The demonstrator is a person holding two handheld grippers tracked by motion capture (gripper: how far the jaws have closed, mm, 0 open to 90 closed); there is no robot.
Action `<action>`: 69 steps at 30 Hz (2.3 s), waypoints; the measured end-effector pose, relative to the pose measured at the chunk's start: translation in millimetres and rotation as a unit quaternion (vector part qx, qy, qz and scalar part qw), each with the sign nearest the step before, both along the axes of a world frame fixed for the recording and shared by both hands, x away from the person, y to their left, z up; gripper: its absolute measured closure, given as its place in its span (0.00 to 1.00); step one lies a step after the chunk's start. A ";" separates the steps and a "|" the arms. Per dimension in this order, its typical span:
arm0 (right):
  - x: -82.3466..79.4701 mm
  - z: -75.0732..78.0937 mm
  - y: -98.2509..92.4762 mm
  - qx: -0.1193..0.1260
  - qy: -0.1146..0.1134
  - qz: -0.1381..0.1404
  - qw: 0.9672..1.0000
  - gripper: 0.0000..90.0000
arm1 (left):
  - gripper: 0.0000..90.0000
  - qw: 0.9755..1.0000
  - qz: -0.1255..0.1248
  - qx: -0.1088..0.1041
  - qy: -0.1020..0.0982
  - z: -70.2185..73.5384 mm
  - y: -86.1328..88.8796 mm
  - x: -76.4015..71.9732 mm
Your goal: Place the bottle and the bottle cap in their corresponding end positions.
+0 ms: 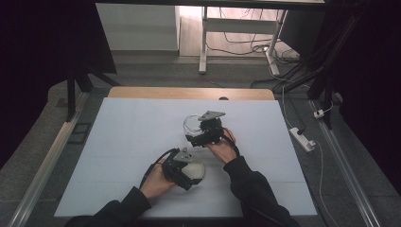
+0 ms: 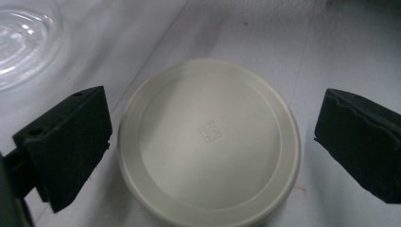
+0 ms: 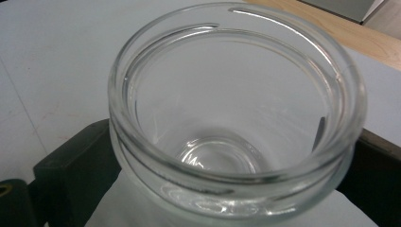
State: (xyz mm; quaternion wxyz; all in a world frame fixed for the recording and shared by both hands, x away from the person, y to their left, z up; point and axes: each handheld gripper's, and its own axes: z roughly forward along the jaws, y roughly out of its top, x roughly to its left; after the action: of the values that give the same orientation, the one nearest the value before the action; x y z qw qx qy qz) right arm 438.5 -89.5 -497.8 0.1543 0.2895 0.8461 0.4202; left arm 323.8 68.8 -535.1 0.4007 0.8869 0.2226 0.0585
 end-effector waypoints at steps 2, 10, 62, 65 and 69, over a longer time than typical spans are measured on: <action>-1.1 1.1 -1.7 0.001 0.001 0.000 1.000 0.01 | 0.00 1.000 0.003 -0.005 -0.001 2.5 2.5 -0.5; -6.6 5.1 -7.4 0.001 0.002 -0.002 1.000 0.01 | 0.00 1.000 0.009 -0.027 -0.008 15.0 15.1 -5.8; -106.7 37.0 -69.7 0.029 -0.014 0.033 0.999 0.00 | 0.00 0.992 0.083 -0.090 -0.004 48.6 118.3 -69.0; -113.0 36.0 -76.1 0.028 -0.013 0.030 0.999 0.00 | 0.00 0.991 0.093 -0.095 -0.006 48.6 126.6 -74.7; -120.7 35.6 -86.9 0.031 -0.013 0.022 0.999 0.00 | 0.00 0.989 0.106 -0.099 -0.008 48.3 137.2 -82.0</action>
State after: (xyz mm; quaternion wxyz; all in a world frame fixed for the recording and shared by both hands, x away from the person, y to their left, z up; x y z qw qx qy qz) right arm 317.8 -176.4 -462.2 0.1470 0.2697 0.8370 0.4529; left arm 241.8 206.1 -486.7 0.4796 0.8139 0.3167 0.0849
